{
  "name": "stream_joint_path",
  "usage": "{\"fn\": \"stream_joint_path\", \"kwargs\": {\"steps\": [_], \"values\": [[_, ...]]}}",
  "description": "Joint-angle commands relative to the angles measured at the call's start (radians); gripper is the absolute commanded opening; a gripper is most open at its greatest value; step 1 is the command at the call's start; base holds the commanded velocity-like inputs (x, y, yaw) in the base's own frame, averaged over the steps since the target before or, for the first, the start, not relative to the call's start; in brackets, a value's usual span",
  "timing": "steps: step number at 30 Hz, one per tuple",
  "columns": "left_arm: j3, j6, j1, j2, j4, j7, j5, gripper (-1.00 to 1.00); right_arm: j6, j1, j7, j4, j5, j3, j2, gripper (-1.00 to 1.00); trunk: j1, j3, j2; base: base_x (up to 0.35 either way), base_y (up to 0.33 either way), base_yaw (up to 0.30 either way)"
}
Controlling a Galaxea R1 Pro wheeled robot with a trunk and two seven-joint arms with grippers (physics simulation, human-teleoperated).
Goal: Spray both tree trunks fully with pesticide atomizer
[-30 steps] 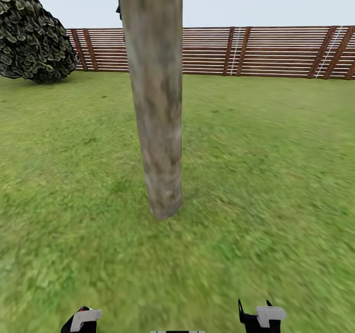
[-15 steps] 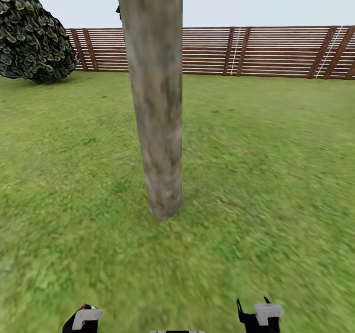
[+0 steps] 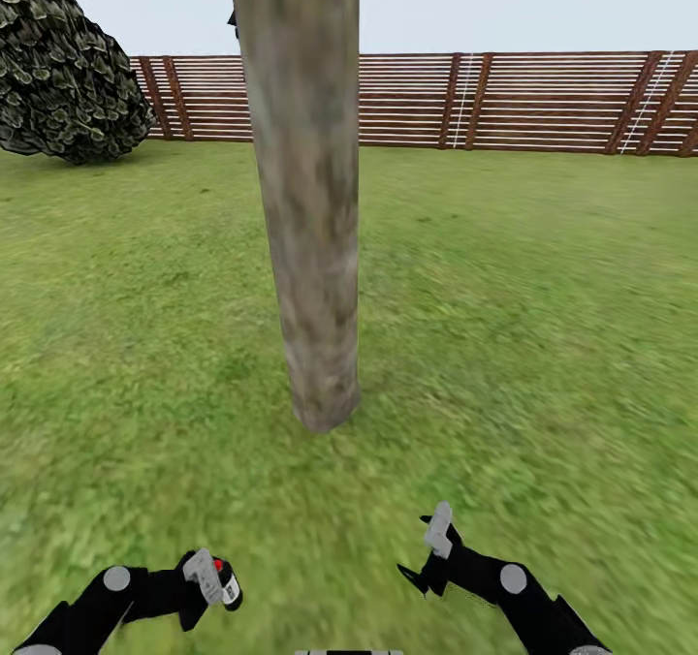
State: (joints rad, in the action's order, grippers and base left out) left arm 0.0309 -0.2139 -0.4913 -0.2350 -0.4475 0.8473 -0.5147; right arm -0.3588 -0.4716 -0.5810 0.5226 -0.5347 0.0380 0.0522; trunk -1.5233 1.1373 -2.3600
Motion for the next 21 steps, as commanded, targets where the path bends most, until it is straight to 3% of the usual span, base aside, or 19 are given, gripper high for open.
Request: {"fn": "stream_joint_path", "kwargs": {"steps": [1, 4, 8, 11, 15, 19, 20, 21], "values": [[0.0, 0.008, -0.016, 0.001, 0.0, 0.034, -0.03, -1.0, 0.002, -0.008, -0.021, 0.0, -0.001, 0.0, 0.0, 1.0, 0.0, 0.0, 0.0, 0.0, 0.0, 0.0], [0.0, 0.062, -0.076, 0.01, -0.001, 0.173, -0.127, -1.0, 0.004, -0.022, -0.1, 0.001, -0.002, 0.001, -0.001, 1.0, 0.0, 0.0, 0.0, 0.0, 0.0, 0.0], [0.0, 0.098, -0.121, 0.015, -0.002, 0.289, -0.206, -1.0, 0.004, -0.028, -0.18, 0.002, -0.001, 0.002, -0.002, 1.0, 0.0, 0.0, 0.0, 0.0, 0.0, 0.0], [0.0, 0.103, -0.131, 0.016, -0.003, 0.319, -0.241, -1.0, 0.004, -0.031, -0.196, -0.001, 0.001, 0.002, -0.006, 1.0, 0.0, 0.0, 0.0, 0.0, 0.0, 0.0], [-0.001, 0.103, -0.134, 0.021, -0.008, 0.324, -0.244, -1.0, 0.004, -0.031, -0.198, -0.001, 0.001, 0.004, -0.016, 1.0, 0.0, 0.0, 0.0, 0.0, 0.0, 0.0], [-0.001, 0.103, -0.134, 0.041, -0.033, 0.348, -0.255, -1.0, 0.004, -0.032, -0.199, -0.001, 0.001, 0.005, -0.046, 1.0, 0.0, 0.0, 0.0, 0.0, 0.0, 0.0], [-0.001, 0.103, -0.135, 0.047, -0.035, 0.364, -0.262, -1.0, 0.004, -0.032, -0.2, -0.001, 0.001, 0.006, -0.054, -1.0, 0.0, 0.0, 0.0, 0.0, 0.0, 0.0], [-0.001, 0.103, -0.135, 0.054, -0.037, 0.377, -0.27, -1.0, 0.004, -0.032, -0.2, 0.0, 0.0, 0.011, -0.063, -1.0, 0.0, 0.0, 0.0, 0.0, 0.0, 0.0]]}}
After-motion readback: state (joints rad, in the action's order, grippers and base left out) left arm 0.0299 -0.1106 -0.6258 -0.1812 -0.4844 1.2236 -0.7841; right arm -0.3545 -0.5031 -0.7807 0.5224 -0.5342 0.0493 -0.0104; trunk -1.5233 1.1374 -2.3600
